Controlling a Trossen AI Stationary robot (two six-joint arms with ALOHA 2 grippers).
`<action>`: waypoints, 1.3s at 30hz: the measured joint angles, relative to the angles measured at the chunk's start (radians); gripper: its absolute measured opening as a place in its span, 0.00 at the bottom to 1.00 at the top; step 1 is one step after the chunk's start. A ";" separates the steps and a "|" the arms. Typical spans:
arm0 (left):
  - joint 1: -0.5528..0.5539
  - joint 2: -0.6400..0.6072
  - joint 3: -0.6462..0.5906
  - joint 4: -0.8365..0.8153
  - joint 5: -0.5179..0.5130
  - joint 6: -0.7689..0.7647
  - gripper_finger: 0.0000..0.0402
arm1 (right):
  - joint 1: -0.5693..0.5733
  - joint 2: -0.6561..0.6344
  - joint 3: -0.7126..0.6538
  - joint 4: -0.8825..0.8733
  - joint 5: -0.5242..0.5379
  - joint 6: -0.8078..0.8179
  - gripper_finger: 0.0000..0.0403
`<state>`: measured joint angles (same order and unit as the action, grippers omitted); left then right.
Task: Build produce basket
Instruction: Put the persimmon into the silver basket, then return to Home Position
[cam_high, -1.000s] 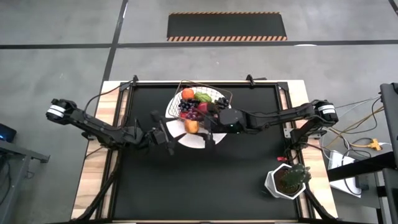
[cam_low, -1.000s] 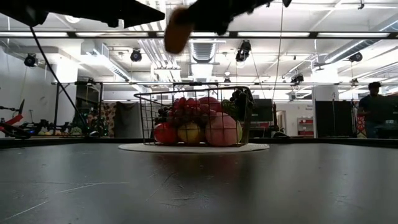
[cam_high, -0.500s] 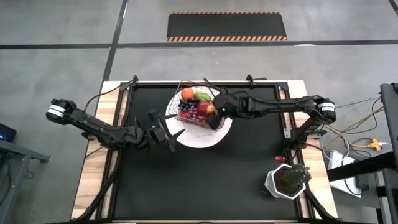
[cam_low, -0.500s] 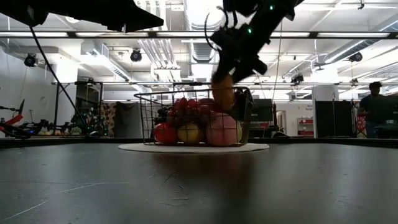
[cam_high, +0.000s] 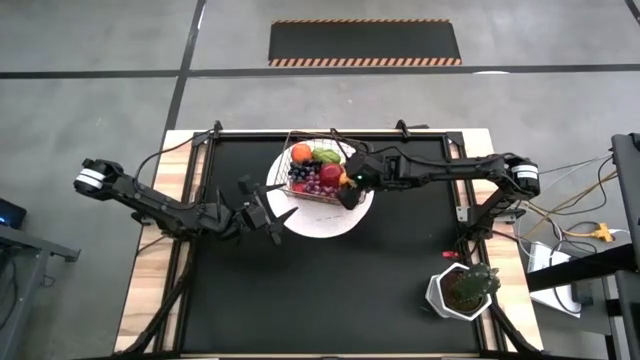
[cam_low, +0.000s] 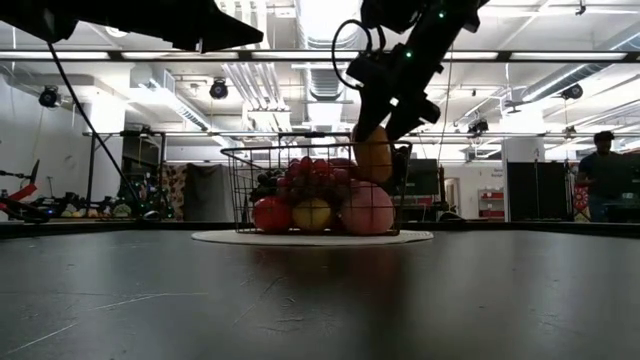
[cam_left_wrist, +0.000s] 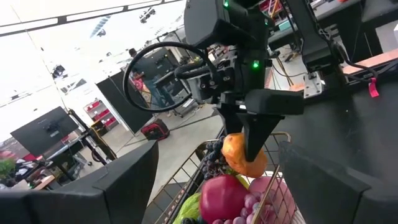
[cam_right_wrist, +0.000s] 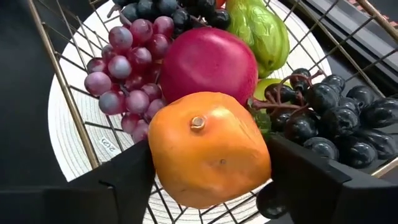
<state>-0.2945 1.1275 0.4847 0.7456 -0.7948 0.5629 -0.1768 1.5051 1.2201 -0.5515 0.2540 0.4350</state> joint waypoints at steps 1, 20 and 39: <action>0.000 0.000 0.000 0.000 0.000 0.000 0.77 | 0.000 -0.003 0.000 -0.002 0.000 -0.003 0.70; -0.001 0.000 0.000 0.002 0.000 0.000 0.77 | 0.041 -0.112 0.145 -0.217 -0.060 -0.056 0.81; -0.001 0.000 0.000 0.000 0.000 0.000 0.77 | 0.195 0.068 0.077 -0.252 -0.097 -0.156 0.53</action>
<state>-0.2951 1.1271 0.4847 0.7457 -0.7952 0.5629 0.0181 1.5735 1.2976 -0.8035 0.1569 0.2786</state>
